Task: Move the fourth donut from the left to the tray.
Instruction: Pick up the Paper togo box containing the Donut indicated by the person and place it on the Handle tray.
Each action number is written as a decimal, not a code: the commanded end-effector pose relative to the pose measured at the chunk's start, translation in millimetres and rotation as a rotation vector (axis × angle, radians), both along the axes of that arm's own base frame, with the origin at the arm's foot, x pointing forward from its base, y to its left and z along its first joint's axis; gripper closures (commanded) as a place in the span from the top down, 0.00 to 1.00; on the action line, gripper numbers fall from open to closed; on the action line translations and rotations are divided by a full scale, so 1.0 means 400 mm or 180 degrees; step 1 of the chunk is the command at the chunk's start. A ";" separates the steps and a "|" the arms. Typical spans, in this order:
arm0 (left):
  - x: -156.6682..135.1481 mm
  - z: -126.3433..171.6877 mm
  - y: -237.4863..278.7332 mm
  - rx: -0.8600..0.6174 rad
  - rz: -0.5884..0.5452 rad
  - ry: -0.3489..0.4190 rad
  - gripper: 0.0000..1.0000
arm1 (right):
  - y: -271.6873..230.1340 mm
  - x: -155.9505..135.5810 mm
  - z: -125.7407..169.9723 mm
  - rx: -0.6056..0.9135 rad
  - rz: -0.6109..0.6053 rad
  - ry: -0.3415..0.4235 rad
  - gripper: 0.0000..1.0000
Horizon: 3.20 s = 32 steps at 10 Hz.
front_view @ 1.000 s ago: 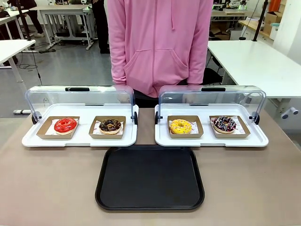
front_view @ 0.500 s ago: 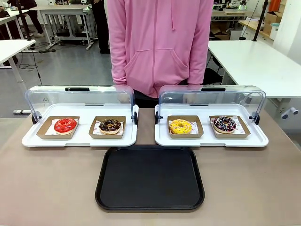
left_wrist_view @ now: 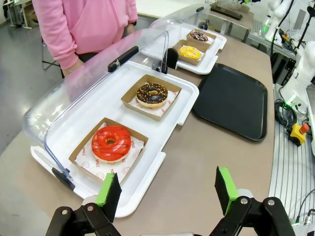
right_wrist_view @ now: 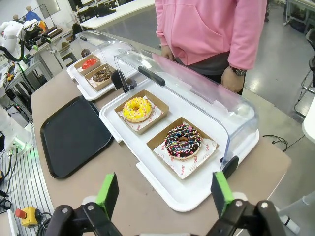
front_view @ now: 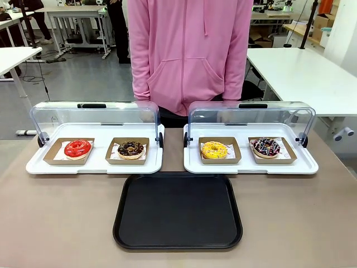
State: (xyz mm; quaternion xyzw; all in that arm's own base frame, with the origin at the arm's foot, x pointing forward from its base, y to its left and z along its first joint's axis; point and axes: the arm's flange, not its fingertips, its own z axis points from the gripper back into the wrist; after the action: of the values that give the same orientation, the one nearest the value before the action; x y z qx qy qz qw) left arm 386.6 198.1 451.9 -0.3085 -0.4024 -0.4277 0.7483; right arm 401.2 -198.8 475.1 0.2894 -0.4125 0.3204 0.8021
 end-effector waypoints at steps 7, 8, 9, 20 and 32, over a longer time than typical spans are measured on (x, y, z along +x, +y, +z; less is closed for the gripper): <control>-0.002 0.000 0.002 -0.0032 -0.0033 -0.0027 1.00 | 0.001 0.005 -0.001 0.0039 0.0015 -0.0108 1.00; -0.002 0.000 0.002 -0.0032 -0.0033 -0.0027 1.00 | 0.001 0.005 -0.001 0.0039 0.0015 -0.0108 1.00; -0.002 0.000 0.002 -0.0032 -0.0033 -0.0027 1.00 | 0.001 0.005 -0.001 0.0039 0.0015 -0.0108 1.00; -0.002 0.000 0.002 -0.0032 -0.0033 -0.0027 1.00 | 0.001 0.005 -0.001 0.0039 0.0015 -0.0108 1.00; -0.002 0.000 0.002 -0.0032 -0.0033 -0.0027 1.00 | 0.001 0.005 -0.001 0.0039 0.0015 -0.0108 1.00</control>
State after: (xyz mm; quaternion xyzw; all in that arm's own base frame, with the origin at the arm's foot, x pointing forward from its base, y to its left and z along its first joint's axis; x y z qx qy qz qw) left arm 386.6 198.2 451.8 -0.3086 -0.4024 -0.4276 0.7484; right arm 401.0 -199.0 475.1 0.2895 -0.4125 0.3202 0.8022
